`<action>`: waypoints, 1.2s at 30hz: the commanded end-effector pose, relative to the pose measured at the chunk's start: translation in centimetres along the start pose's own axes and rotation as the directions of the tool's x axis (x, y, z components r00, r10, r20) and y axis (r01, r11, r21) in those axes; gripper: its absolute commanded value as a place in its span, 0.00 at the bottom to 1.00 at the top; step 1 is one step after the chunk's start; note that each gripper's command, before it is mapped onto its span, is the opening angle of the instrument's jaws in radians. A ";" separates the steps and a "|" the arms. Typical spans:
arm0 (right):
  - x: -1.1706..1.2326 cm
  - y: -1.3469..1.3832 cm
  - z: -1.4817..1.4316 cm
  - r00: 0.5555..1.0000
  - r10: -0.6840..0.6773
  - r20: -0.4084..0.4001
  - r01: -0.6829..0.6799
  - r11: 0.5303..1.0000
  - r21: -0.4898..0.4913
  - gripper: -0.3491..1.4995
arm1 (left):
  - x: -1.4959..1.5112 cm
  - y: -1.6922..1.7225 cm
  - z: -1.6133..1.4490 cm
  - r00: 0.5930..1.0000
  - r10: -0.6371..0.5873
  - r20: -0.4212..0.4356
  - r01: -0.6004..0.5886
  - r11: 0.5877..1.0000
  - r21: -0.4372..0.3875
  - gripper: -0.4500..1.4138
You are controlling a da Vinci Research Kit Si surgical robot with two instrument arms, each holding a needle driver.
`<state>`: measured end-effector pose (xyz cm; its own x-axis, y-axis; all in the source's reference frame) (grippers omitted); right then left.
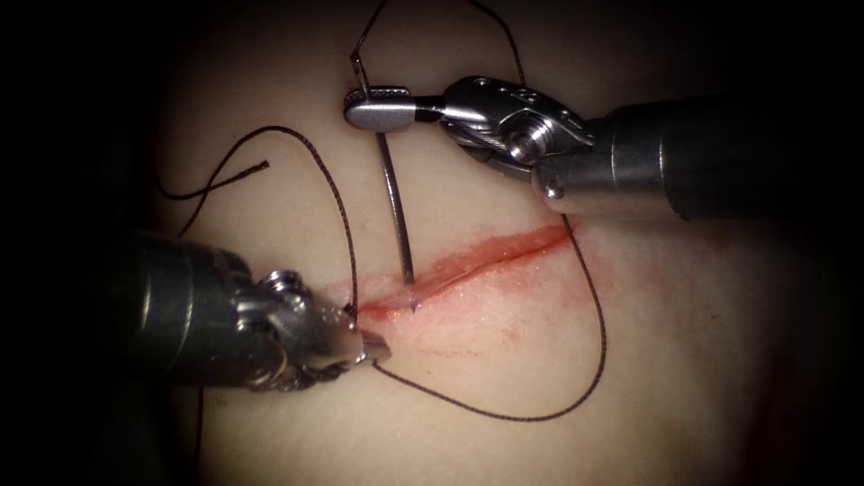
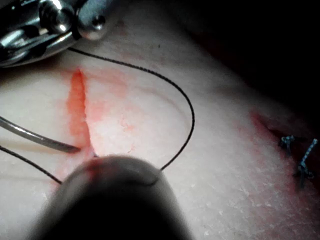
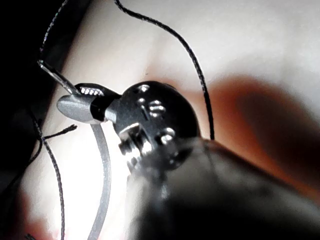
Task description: Wound Closure
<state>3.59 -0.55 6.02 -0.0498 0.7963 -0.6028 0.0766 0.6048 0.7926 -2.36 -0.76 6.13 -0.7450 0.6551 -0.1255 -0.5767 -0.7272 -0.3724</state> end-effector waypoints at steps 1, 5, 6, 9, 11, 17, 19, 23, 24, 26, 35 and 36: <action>0.00 0.06 0.08 1.000 -0.025 -0.003 0.025 1.000 -0.002 0.00 | 0.01 0.03 0.05 1.000 -0.005 0.000 0.005 1.000 -0.003 0.00; -0.02 0.07 0.08 0.999 -0.051 -0.006 0.051 0.999 -0.002 0.00 | -0.04 0.07 -0.03 1.000 0.006 -0.010 -0.006 1.000 -0.028 0.00; -0.03 0.07 0.08 0.999 -0.052 -0.002 0.052 0.999 -0.003 0.00 | -0.05 0.06 -0.05 1.000 0.008 -0.013 -0.008 0.999 -0.033 0.00; -0.06 0.08 0.08 0.998 -0.067 0.007 0.067 0.998 -0.007 0.00 | -0.08 0.04 -0.11 1.000 0.014 -0.020 -0.015 0.998 -0.054 0.00; -0.07 0.09 0.08 0.997 -0.081 0.013 0.081 0.997 -0.009 0.00 | -0.10 0.02 -0.16 1.000 0.020 -0.024 -0.022 0.997 -0.073 0.00; -0.16 0.15 0.07 0.993 -0.115 0.039 0.116 0.993 -0.018 0.00 | -0.12 -0.02 -0.21 0.999 0.035 -0.029 -0.037 0.996 -0.081 0.00; -0.19 0.18 0.05 0.991 -0.125 0.043 0.125 0.992 -0.019 0.00 | -0.10 -0.03 -0.21 0.999 0.024 -0.039 -0.027 0.996 -0.082 0.00; -0.20 0.22 0.03 0.988 -0.145 0.044 0.146 0.989 -0.020 0.00 | -0.05 -0.07 -0.23 0.998 0.006 -0.064 -0.011 0.996 -0.090 0.00; -0.19 0.23 0.03 0.989 -0.144 0.044 0.145 0.989 -0.021 0.00 | -0.02 -0.10 -0.24 0.997 0.003 -0.074 -0.010 0.996 -0.094 0.00; -0.19 0.24 0.03 0.989 -0.144 0.043 0.145 0.989 -0.022 0.00 | 0.03 -0.17 -0.26 0.996 -0.009 -0.086 0.003 0.997 -0.080 0.00; -0.21 0.23 0.03 0.988 -0.146 0.045 0.147 0.989 -0.020 0.00 | 0.18 -0.23 -0.32 0.993 0.037 -0.111 -0.032 0.999 0.042 0.14; -0.22 0.23 0.03 0.988 -0.146 0.045 0.147 0.989 -0.019 0.00 | 0.21 -0.22 -0.34 0.993 0.032 -0.113 -0.028 0.999 0.040 0.14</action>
<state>3.55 -0.60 6.31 -0.0143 0.6990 -0.7150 0.0473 0.7147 0.6978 -2.25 -0.37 5.81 -0.7189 0.6511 -0.2434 -0.5695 -0.7525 -0.3309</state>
